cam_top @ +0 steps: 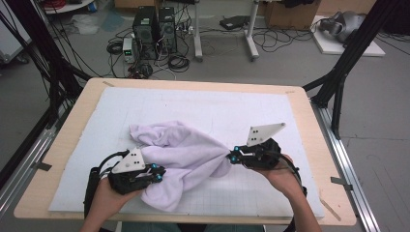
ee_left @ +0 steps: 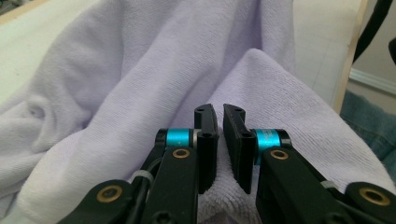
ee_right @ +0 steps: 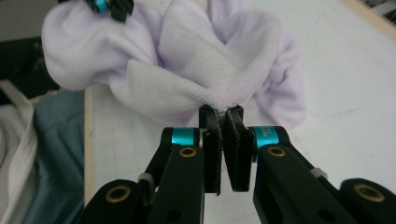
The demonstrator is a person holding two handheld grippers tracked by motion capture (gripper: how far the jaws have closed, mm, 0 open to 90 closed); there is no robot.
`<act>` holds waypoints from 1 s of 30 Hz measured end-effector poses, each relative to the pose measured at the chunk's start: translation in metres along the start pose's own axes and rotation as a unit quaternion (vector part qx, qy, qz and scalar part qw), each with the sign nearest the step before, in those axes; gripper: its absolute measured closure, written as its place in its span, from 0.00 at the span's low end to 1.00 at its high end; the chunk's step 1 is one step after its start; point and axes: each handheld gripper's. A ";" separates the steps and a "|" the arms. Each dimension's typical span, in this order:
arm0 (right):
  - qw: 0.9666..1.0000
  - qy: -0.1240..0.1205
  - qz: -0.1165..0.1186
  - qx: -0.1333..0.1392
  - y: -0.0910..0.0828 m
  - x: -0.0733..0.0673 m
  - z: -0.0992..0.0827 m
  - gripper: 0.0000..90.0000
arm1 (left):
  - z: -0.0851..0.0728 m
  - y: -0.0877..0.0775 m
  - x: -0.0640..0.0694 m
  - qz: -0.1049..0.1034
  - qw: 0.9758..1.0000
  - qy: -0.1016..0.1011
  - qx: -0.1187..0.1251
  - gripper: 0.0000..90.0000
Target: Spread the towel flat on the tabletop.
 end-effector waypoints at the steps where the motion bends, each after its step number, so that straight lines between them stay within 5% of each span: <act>1: 1.000 0.000 0.000 0.000 0.000 0.000 0.000 0.96 | -0.001 0.001 0.001 -0.002 1.000 0.002 -0.004 0.93; 4: 0.999 0.012 0.032 -0.023 0.012 -0.004 -0.020 0.86 | -0.003 0.005 0.002 -0.008 1.000 0.001 -0.021 0.71; 6: 0.999 0.020 0.035 -0.019 0.014 -0.004 -0.024 0.81 | -0.004 0.004 -0.001 -0.004 1.000 -0.007 -0.018 0.64; 8: 0.998 0.041 0.037 0.014 0.012 0.003 -0.026 0.73 | -0.003 0.002 -0.007 0.003 1.000 -0.020 -0.011 0.52; 12: 0.998 0.057 0.020 0.026 0.015 0.014 -0.024 0.66 | -0.001 0.003 -0.023 0.028 0.999 -0.030 -0.004 0.49; 15: 0.998 0.070 0.007 -0.002 0.039 0.025 -0.025 0.52 | -0.003 0.015 -0.037 0.049 0.998 -0.041 -0.020 0.45; 20: 0.995 0.085 0.015 -0.042 0.065 0.032 -0.031 0.51 | -0.013 0.039 -0.057 0.074 0.994 -0.054 -0.057 0.45; 22: 0.994 0.089 0.025 -0.056 0.073 0.034 -0.034 0.64 | -0.017 0.046 -0.064 0.066 0.993 -0.065 -0.074 0.48; 23: 0.994 0.080 0.041 -0.066 0.076 0.033 -0.035 0.84 | -0.019 0.048 -0.066 0.065 0.993 -0.064 -0.081 0.61; 24: 0.994 0.080 0.041 -0.066 0.076 0.033 -0.035 0.84 | -0.021 0.050 -0.066 0.063 0.992 -0.064 -0.091 0.61; 26: 0.993 0.071 0.052 -0.073 0.075 0.029 -0.035 0.93 | -0.022 0.052 -0.066 0.049 0.992 -0.058 -0.104 0.79; 30: 0.996 0.046 0.045 -0.063 0.063 0.014 -0.033 0.95 | -0.023 0.047 -0.056 0.040 0.994 -0.041 -0.097 0.98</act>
Point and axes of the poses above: each handheld gripper's, and its own axes: y roughly forward along the jaws, z roughly out of its top, x roughly to its right, and after that the axes turned 3 degrees about -z, right-handed
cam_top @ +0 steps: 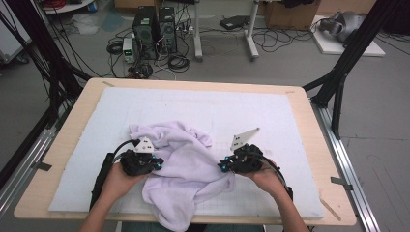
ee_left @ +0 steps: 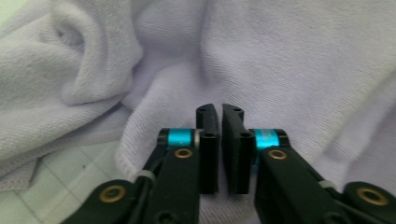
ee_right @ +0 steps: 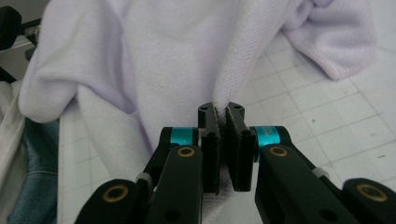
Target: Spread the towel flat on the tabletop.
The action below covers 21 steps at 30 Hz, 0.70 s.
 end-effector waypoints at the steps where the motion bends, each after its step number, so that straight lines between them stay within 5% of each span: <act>1: 1.000 0.001 0.007 0.008 -0.003 -0.004 -0.003 0.95 | -0.001 -0.003 0.002 0.001 1.000 0.003 0.003 0.99; 8: 0.999 -0.001 0.026 0.027 -0.019 -0.037 -0.021 0.96 | -0.012 -0.037 0.021 0.006 0.999 0.012 0.034 1.00; 13: 0.998 -0.025 0.050 0.027 -0.019 -0.055 -0.017 0.92 | -0.014 -0.056 0.026 0.005 0.999 0.019 0.043 1.00; 14: 0.998 -0.019 0.046 0.049 -0.023 -0.051 -0.011 0.81 | -0.012 -0.056 0.025 0.005 0.999 0.017 0.047 0.85; 18: 0.997 -0.005 0.019 0.075 -0.029 -0.037 0.001 0.76 | -0.002 -0.042 0.016 0.001 0.999 0.010 0.049 0.69; 21: 0.998 -0.003 -0.022 0.060 -0.017 -0.020 0.010 0.72 | -0.001 -0.023 0.007 -0.002 0.999 -0.005 0.034 0.61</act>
Point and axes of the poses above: each handheld gripper's, and its own axes: y roughly forward along the jaws, z roughly out of its top, x roughly to its right, and after that the axes turned 3 degrees about -z, right-handed
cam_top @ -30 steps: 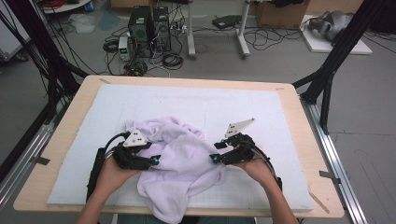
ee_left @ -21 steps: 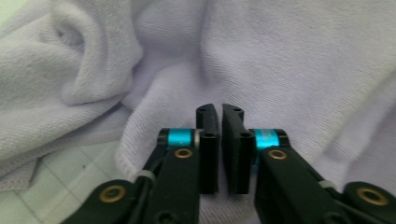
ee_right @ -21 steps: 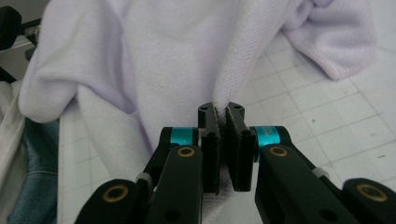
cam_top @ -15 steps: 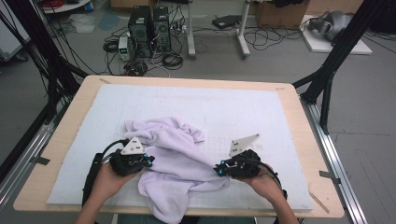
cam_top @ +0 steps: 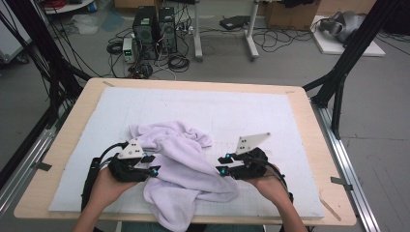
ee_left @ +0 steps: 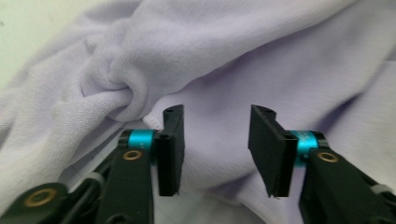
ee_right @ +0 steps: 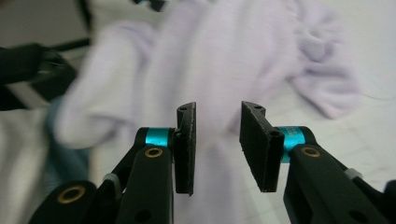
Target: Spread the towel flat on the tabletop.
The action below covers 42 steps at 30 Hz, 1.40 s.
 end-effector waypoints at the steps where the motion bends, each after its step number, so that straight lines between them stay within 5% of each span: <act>1: 1.000 0.009 0.005 -0.003 0.007 0.005 0.001 0.68 | -0.001 0.005 -0.002 -0.002 1.000 0.002 -0.006 0.61; 7: 0.998 0.030 0.039 -0.037 0.054 0.009 0.001 0.56 | -0.005 0.034 -0.006 0.002 0.998 0.000 -0.059 0.70; 10: 0.997 0.024 0.039 -0.065 0.070 0.008 -0.003 0.65 | -0.008 0.039 -0.005 -0.002 0.998 0.002 -0.055 0.84; 15: 0.996 0.026 0.062 -0.059 0.073 0.005 -0.008 0.89 | -0.009 0.036 -0.002 -0.002 0.999 0.008 -0.053 0.98; 24: 0.999 0.010 0.025 -0.037 0.028 0.003 -0.010 0.93 | -0.007 0.010 0.007 -0.016 1.000 0.005 0.000 0.98; 34: 0.998 0.038 -0.040 0.005 -0.045 0.015 -0.025 0.93 | 0.011 0.003 0.016 -0.030 0.999 0.018 0.026 0.98; 42: 0.999 0.024 -0.026 -0.014 -0.044 -0.010 -0.036 0.93 | -0.003 -0.028 0.034 -0.032 0.998 0.026 0.039 0.99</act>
Point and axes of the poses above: each handheld gripper's, and its own axes: y roughly forward along the jaws, z roughly out of its top, x roughly to its right, and after that the axes turned 3 degrees about -z, right-handed
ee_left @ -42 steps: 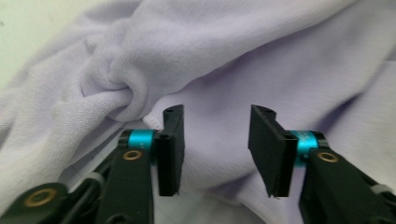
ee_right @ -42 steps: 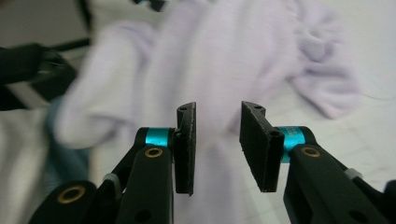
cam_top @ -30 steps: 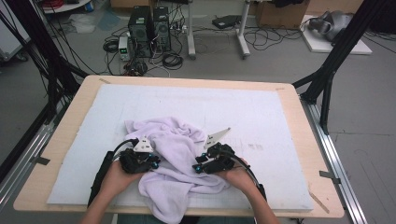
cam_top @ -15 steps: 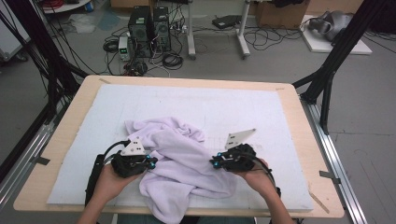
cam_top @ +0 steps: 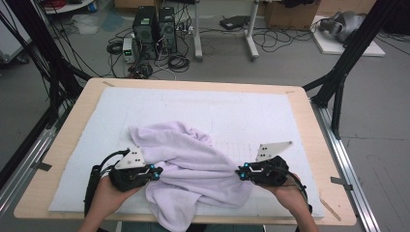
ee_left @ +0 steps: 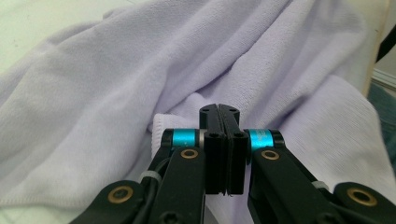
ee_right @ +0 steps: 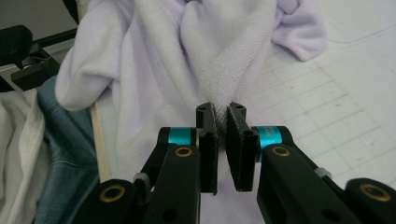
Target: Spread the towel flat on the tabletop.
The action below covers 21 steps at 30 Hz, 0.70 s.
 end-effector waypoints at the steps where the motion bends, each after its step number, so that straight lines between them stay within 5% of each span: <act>1: 1.000 -0.001 0.000 0.003 0.001 -0.003 -0.001 0.93 | -0.001 -0.004 0.002 0.006 1.000 0.003 -0.002 1.00; 7: 0.999 -0.021 0.028 -0.024 0.012 -0.019 -0.005 0.87 | -0.008 -0.037 0.004 0.026 1.000 0.001 0.000 1.00; 10: 1.000 -0.013 0.012 0.004 0.007 -0.012 0.003 0.76 | -0.003 -0.035 -0.003 0.026 1.000 -0.007 0.003 0.86; 13: 0.999 -0.004 -0.004 0.031 0.004 0.000 0.017 0.72 | 0.009 -0.020 -0.011 0.025 1.000 -0.011 0.011 0.71; 16: 1.000 -0.004 -0.008 0.026 0.018 0.013 0.031 0.66 | 0.024 0.003 -0.021 0.019 1.000 -0.012 0.008 0.59; 21: 0.999 -0.001 -0.008 -0.037 0.064 0.023 0.039 0.57 | 0.032 0.049 -0.040 0.029 0.999 -0.020 -0.027 0.46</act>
Point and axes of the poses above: each handheld gripper's, and its own axes: y roughly forward along the jaws, z roughly out of its top, x roughly to its right, and after that the axes turned 3 degrees about -z, right-handed
